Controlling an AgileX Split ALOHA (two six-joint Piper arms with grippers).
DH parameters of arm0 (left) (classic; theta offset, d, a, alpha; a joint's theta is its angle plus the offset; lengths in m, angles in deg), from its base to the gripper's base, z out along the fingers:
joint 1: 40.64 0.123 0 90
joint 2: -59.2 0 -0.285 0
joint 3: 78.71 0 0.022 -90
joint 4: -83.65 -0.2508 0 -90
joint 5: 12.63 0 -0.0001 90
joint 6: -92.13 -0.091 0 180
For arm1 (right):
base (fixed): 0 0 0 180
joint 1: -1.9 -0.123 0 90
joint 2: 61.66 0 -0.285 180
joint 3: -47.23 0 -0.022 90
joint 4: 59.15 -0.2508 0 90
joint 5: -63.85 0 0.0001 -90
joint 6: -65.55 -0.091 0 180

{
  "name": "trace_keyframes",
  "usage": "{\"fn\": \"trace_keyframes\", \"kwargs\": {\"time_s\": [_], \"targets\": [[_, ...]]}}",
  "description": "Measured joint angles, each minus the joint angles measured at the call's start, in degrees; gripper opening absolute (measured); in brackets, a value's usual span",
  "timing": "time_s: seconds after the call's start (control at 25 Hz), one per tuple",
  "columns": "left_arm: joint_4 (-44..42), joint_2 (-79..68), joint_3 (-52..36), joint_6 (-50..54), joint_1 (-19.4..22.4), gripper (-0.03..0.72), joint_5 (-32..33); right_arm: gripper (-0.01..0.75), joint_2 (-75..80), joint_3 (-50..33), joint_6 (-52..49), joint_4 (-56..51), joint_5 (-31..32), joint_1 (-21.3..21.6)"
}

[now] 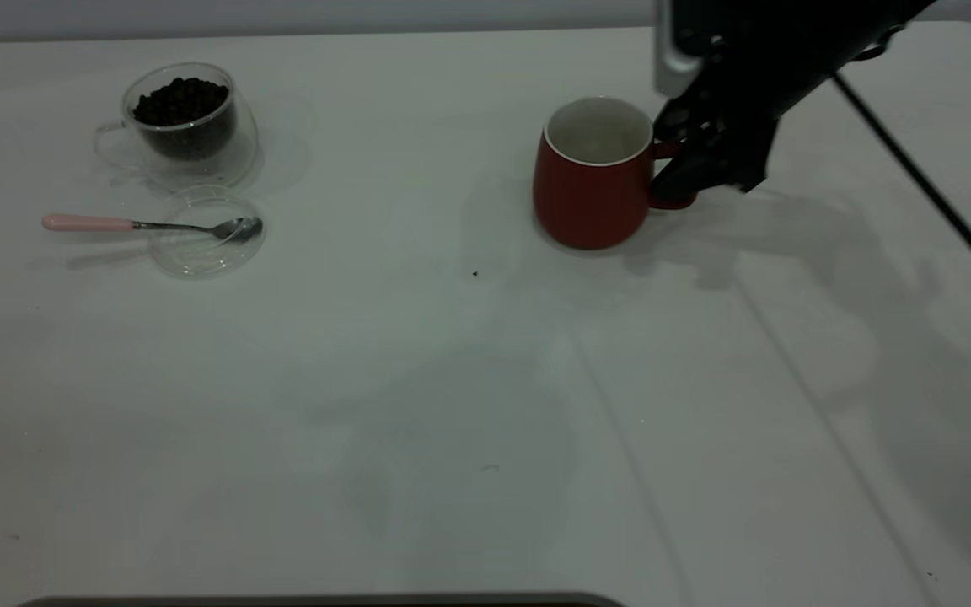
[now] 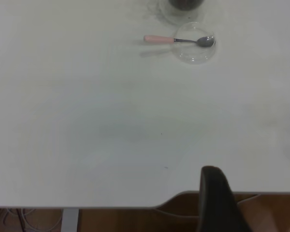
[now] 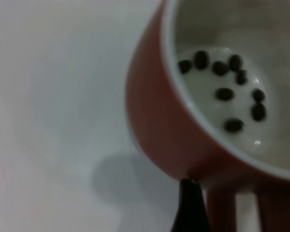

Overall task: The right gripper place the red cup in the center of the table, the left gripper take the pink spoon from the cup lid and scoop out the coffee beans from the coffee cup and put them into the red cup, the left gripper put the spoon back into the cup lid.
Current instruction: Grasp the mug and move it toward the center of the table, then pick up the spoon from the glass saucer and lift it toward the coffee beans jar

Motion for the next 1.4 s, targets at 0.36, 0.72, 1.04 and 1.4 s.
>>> {"fn": "trace_keyframes", "kwargs": {"time_s": [0.36,0.72,1.04,1.4], "targets": [[0.00,0.00,0.00,0.06,0.00,0.442,0.00,0.590,3.56,6.55,0.00,-5.26,-0.28,-7.58],[0.00,0.04,0.00,0.06,0.00,0.442,0.00,0.590,2.51,8.07,-11.97,-0.39,3.04,-5.34],[0.00,0.04,0.00,0.06,0.00,0.442,0.00,0.573,-16.55,2.47,-73.12,30.71,33.69,-1.78],[0.00,0.04,0.00,0.06,0.00,0.442,0.00,0.440,-50.72,-15.22,-107.67,43.15,39.75,-1.72]]}}
